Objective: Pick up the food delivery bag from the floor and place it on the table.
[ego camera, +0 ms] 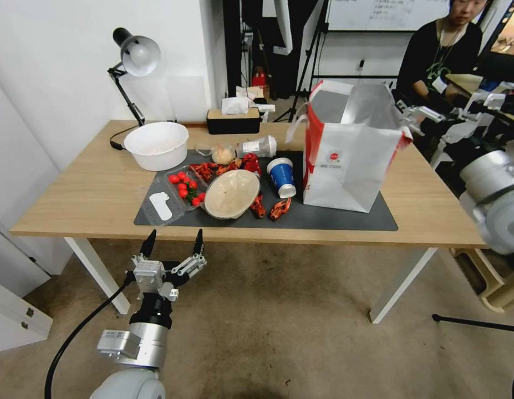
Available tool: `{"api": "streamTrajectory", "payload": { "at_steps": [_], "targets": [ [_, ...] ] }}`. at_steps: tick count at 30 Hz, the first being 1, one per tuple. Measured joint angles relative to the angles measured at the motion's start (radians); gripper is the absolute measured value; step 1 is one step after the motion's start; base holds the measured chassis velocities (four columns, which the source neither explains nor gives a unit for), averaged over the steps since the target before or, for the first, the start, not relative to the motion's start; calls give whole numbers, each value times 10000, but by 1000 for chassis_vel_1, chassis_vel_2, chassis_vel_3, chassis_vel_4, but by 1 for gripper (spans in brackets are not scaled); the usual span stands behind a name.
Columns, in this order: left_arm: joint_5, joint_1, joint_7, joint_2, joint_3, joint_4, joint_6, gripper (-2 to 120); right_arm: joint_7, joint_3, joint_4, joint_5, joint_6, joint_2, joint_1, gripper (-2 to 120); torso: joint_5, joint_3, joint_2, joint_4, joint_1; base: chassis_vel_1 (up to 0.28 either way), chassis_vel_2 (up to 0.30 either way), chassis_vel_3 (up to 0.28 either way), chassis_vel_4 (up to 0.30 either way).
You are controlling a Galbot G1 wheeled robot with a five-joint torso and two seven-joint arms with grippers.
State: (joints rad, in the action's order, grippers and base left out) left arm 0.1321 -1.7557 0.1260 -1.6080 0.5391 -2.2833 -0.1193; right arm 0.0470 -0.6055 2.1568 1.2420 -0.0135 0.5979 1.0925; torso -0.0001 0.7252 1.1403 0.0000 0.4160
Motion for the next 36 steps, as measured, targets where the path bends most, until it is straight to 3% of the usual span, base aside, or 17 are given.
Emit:
{"api": "streamTrajectory", "payload": {
  "at_steps": [10, 15, 24, 36],
  "targets": [
    [6, -15, -21, 0, 36, 0, -56, 100, -2148, -591, 602, -1972, -1522, 657, 2683, 100, 0, -1, 1, -4, 0, 0, 0, 0, 0],
    [10, -23, -44, 0, 59, 24, -71, 100, -2301, -548, 620, -3412, -1806, 1046, 3331, 100, 0, 0, 0, -2, 0, 0, 0, 0, 0],
    [16, -71, -144, 0, 184, 19, -174, 100, -601, -185, 848, -6505, -1631, 2230, 4333, 100, 1, 0, 1, -1, 0, 0, 0, 0, 0],
    [42, 29, -118, 0, 184, 285, -247, 100, 766, 105, 759, -8745, -1784, 4142, 5821, 100, 0, 0, 1, -1, 0, 0, 0, 0, 0]
  ]
}}
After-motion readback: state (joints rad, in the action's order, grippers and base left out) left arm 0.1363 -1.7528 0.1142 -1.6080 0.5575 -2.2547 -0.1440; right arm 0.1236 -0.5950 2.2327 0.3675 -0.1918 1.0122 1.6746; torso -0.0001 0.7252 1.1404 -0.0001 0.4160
